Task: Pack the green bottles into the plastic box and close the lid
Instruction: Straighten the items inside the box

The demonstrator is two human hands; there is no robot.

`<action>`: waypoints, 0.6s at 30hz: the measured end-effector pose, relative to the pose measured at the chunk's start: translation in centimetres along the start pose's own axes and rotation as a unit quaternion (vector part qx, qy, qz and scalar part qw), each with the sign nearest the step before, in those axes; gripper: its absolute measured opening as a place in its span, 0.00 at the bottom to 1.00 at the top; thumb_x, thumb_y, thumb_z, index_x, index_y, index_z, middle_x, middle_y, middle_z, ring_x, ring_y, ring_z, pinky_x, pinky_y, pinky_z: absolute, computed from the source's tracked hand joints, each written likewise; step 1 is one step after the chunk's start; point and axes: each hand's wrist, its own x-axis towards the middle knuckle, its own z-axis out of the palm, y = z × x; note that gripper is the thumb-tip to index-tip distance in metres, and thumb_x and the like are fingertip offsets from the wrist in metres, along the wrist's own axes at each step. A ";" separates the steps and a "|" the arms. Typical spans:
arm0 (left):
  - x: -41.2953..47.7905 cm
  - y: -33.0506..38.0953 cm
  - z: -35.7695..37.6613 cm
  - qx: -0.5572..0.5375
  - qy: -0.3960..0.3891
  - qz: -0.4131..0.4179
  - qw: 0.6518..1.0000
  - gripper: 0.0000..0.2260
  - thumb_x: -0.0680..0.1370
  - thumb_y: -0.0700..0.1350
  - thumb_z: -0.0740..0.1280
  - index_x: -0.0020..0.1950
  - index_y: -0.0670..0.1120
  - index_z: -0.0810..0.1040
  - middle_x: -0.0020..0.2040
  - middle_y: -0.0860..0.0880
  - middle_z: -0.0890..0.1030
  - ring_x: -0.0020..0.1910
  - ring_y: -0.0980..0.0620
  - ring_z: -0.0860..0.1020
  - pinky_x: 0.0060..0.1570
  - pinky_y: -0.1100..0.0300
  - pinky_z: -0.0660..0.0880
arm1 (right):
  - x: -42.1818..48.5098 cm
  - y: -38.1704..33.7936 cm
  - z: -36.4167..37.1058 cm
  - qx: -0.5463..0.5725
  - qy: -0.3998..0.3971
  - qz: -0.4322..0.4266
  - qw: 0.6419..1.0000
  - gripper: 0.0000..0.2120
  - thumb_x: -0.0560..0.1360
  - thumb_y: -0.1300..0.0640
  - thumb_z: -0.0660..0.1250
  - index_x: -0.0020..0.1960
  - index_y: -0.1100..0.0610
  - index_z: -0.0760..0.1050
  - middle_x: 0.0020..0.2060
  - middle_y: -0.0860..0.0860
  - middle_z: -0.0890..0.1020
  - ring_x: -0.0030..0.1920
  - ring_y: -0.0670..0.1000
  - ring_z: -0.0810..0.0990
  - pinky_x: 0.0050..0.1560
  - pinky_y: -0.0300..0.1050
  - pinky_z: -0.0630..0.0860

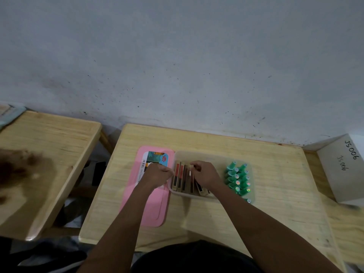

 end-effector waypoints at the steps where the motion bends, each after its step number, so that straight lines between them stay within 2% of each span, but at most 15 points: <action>1: 0.0 0.0 0.0 -0.001 0.001 0.000 1.000 0.06 0.75 0.43 0.68 0.49 0.43 0.82 0.46 0.46 0.81 0.42 0.49 0.80 0.42 0.57 0.75 | 0.0 0.0 0.1 -0.020 -0.001 -0.010 1.000 0.14 0.78 0.52 0.65 0.62 0.52 0.79 0.57 0.52 0.83 0.57 0.51 0.80 0.60 0.47 0.76; 3: -0.1 0.1 0.0 0.000 0.002 0.001 1.000 0.06 0.75 0.42 0.68 0.49 0.42 0.82 0.46 0.46 0.80 0.41 0.50 0.80 0.41 0.58 0.75 | 0.2 0.0 0.1 -0.066 -0.004 -0.029 0.997 0.14 0.78 0.51 0.64 0.62 0.51 0.79 0.58 0.50 0.82 0.61 0.52 0.75 0.62 0.50 0.74; 6: -0.1 0.1 -0.1 0.004 0.000 0.005 1.000 0.06 0.76 0.42 0.68 0.49 0.42 0.82 0.44 0.46 0.80 0.40 0.50 0.80 0.39 0.60 0.75 | 0.2 0.1 0.1 -0.143 -0.021 -0.040 0.989 0.17 0.80 0.49 0.61 0.66 0.50 0.76 0.62 0.49 0.76 0.65 0.52 0.66 0.64 0.50 0.69; 11: 0.0 0.0 -0.1 0.007 -0.003 0.007 1.000 0.07 0.76 0.43 0.68 0.50 0.42 0.82 0.45 0.47 0.80 0.41 0.49 0.80 0.43 0.57 0.75 | -0.3 0.4 -0.2 -0.159 0.004 -0.045 0.986 0.18 0.79 0.50 0.64 0.68 0.50 0.74 0.59 0.50 0.75 0.62 0.52 0.69 0.61 0.48 0.71; 15: 0.1 -0.1 -0.1 0.005 -0.004 0.004 1.000 0.08 0.76 0.43 0.68 0.51 0.42 0.82 0.45 0.47 0.80 0.44 0.49 0.79 0.45 0.57 0.75 | -1.5 0.3 -0.6 -0.211 0.067 -0.075 0.972 0.10 0.75 0.48 0.67 0.55 0.47 0.80 0.54 0.48 0.75 0.58 0.50 0.72 0.55 0.47 0.74; 18: 0.1 0.0 -0.2 -0.004 0.000 -0.002 1.000 0.08 0.75 0.43 0.69 0.51 0.42 0.83 0.43 0.48 0.80 0.43 0.50 0.78 0.42 0.59 0.73 | -2.7 0.2 -0.5 -0.291 0.043 -0.075 0.953 0.09 0.75 0.45 0.66 0.50 0.46 0.82 0.54 0.49 0.75 0.57 0.51 0.72 0.55 0.48 0.74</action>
